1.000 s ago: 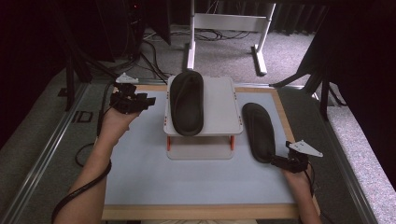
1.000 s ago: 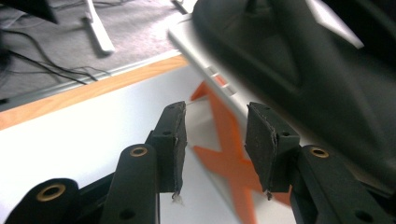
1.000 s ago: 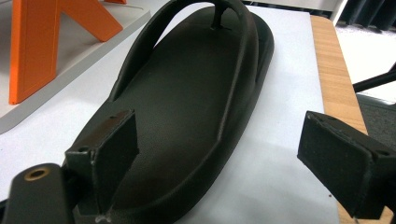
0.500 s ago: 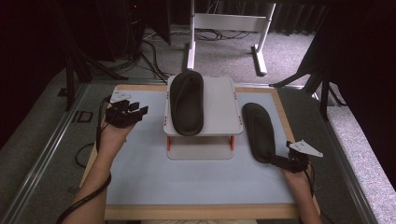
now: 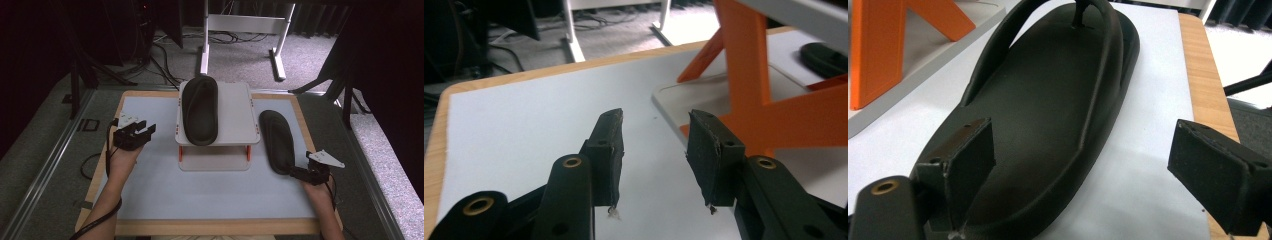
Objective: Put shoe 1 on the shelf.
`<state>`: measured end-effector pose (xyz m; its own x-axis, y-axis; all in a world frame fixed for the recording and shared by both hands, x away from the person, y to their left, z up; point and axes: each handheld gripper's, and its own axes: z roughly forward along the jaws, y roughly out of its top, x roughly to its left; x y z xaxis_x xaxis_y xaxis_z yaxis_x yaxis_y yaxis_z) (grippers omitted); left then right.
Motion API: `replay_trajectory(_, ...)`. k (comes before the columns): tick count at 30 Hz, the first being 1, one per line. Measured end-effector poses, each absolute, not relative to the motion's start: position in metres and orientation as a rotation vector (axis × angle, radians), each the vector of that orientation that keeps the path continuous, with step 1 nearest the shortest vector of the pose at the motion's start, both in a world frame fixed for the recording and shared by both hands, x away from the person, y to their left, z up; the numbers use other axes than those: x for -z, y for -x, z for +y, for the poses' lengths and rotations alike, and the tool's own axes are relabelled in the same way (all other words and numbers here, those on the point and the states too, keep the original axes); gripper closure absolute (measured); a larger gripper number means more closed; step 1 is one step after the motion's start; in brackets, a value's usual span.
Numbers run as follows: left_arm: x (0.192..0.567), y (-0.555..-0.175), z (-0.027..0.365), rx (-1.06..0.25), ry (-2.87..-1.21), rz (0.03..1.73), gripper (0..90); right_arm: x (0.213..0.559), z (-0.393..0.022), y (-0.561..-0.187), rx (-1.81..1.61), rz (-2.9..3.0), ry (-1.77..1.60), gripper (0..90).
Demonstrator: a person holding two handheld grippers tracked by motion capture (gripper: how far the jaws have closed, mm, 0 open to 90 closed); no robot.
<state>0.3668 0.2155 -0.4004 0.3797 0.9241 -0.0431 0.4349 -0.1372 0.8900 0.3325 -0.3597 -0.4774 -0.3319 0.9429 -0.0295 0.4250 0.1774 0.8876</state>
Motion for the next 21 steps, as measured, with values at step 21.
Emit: replay_trajectory(21, 0.457, -0.335, 0.238, -0.600, -1.704, 1.215, 25.1, 0.477, -0.361, -0.331, -1.107, 1.834, -1.291, 12.9)
